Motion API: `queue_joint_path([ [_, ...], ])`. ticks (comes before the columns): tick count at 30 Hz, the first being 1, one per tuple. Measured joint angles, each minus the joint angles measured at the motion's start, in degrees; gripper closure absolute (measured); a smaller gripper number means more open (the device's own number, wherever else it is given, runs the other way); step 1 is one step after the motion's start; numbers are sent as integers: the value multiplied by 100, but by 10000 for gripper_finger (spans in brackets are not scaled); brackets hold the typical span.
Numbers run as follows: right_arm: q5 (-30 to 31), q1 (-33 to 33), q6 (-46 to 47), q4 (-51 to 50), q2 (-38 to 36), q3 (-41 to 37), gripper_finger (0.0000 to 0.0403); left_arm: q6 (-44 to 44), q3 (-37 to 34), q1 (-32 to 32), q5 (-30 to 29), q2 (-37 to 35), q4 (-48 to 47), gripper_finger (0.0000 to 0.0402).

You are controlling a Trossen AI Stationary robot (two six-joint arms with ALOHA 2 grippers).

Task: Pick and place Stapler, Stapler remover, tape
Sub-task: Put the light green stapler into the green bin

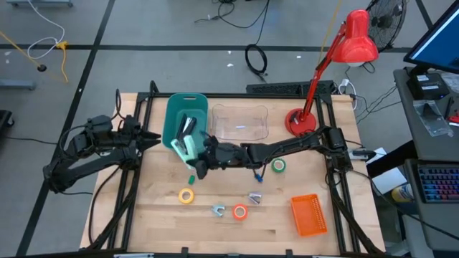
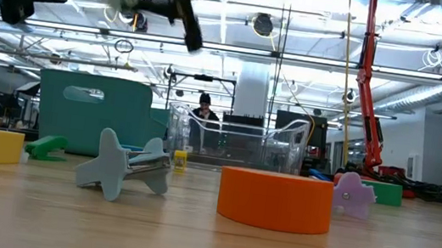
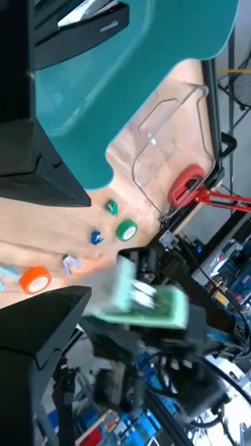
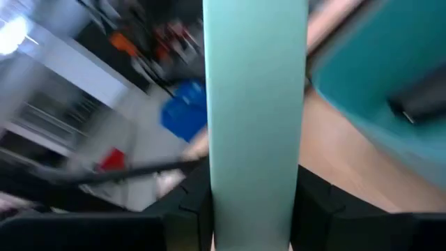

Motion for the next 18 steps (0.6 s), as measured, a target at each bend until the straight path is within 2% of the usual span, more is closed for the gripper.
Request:
queue_joint_path([
  [4,-5,-85,-95,555,5,1,287,-132,0,0,59,0,129,202],
  [10,-18,-212,-87,997,4,1,287,-492,0,0,281,156,1155,202],
  [18,-170,-372,-19,1247,7,-1,287,-640,2,-25,610,1009,2242,202],
])
